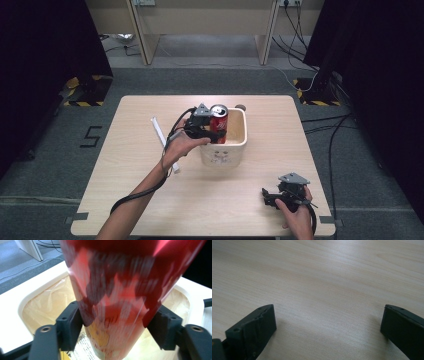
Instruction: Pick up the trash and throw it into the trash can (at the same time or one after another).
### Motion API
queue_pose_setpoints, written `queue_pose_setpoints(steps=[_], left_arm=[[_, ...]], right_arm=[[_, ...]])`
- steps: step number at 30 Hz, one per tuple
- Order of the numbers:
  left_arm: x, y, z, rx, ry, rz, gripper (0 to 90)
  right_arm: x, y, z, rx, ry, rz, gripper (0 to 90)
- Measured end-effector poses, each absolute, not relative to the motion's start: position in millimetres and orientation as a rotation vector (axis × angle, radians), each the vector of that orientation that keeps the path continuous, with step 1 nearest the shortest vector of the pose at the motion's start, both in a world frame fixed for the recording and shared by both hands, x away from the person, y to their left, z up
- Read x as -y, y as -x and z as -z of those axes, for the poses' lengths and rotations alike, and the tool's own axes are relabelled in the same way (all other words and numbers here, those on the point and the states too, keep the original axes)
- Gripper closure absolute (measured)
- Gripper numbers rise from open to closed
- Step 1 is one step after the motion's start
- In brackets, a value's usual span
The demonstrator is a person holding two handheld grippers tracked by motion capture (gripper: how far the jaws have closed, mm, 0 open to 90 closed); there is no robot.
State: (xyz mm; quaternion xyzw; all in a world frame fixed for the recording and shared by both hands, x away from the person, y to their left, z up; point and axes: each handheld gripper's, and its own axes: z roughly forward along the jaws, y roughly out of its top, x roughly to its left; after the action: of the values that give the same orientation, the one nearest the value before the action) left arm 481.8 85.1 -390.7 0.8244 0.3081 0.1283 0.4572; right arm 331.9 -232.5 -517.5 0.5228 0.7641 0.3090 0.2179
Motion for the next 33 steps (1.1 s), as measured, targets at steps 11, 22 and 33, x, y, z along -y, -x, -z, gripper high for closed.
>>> queue_pose_setpoints(steps=[11,22,33], left_arm=[[-91.1,-474.4,373.5,-0.735,-2.004,-0.346,17.6],[-96.5,-469.2,368.6,-0.745,-2.007,-0.339,19.2],[-110.1,-462.4,362.4,-0.755,-1.98,-0.348,19.9]], right_arm=[[232.3,-331.9,517.7,-2.118,-1.444,-0.856,0.3],[232.4,-332.0,517.7,-2.118,-1.443,-0.854,0.3],[232.4,-331.9,517.7,-2.118,-1.443,-0.855,0.3]])
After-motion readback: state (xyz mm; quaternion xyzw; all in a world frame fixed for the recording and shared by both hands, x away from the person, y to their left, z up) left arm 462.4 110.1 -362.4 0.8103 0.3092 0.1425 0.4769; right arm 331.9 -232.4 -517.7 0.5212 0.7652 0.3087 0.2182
